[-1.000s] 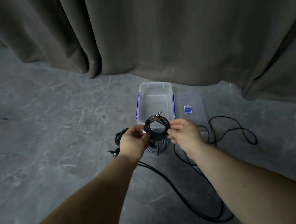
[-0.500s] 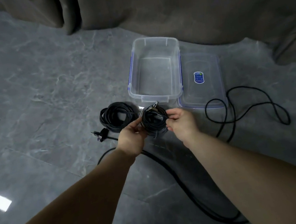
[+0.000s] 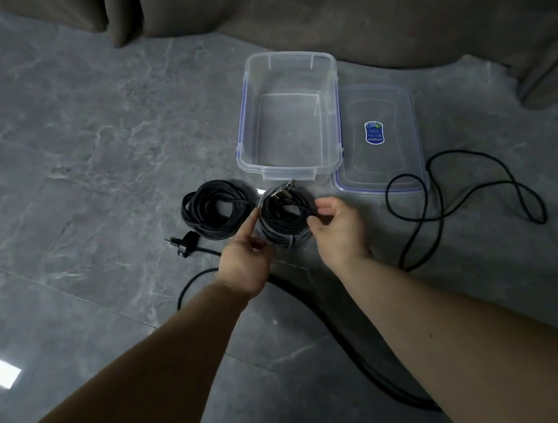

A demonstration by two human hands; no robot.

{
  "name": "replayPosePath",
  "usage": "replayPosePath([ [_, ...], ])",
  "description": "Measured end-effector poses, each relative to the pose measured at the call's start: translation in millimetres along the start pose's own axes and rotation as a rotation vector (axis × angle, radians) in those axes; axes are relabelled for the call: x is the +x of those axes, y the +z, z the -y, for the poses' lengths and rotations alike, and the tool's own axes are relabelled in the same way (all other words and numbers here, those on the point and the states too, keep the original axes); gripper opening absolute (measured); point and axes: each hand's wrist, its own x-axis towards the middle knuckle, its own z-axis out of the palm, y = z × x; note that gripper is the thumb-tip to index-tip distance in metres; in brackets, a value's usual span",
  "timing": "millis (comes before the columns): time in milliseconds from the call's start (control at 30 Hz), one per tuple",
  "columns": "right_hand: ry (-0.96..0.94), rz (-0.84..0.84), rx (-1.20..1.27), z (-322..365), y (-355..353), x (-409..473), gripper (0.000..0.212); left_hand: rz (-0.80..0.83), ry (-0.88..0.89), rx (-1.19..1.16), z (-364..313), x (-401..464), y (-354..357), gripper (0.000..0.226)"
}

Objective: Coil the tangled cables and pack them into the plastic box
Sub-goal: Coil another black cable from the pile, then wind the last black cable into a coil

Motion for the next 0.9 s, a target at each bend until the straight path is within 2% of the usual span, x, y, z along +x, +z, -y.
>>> replayPosePath([
  [200,-0.136,-0.170,0.027,-8,-40,-19,0.019,-0.061,0.082,0.045,-9,-17,16,0.057],
  [300,-0.107,-0.299,0.017,-28,-77,-15,0.014,-0.038,0.115,0.066,-13,-20,36,0.049],
  [367,-0.019,-0.319,0.005,-48,-102,-12,0.016,-0.013,0.123,0.073,-13,-22,53,0.045],
  [467,0.098,-0.217,-0.039,-79,-128,-13,0.020,0.031,0.118,0.077,-14,-25,81,0.040],
  [567,0.093,-0.035,0.039,-93,-131,-19,0.021,0.048,0.114,0.120,-16,-28,101,0.037],
  [633,0.079,0.110,0.088,-94,-123,-25,0.029,0.049,0.103,0.157,-12,-27,107,0.035],
  [733,0.078,0.300,-0.052,-95,-107,-31,0.048,0.058,0.075,0.235,-2,-27,104,0.034],
  [767,0.062,0.341,-0.151,-95,-103,-32,0.047,0.056,0.069,0.261,1,-28,101,0.035],
  [833,0.013,0.333,-0.335,-94,-100,-35,0.027,0.053,0.059,0.281,5,-30,93,0.035],
  [900,0.022,0.195,-0.304,-93,-104,-37,0.015,0.050,0.056,0.273,7,-33,88,0.037],
])
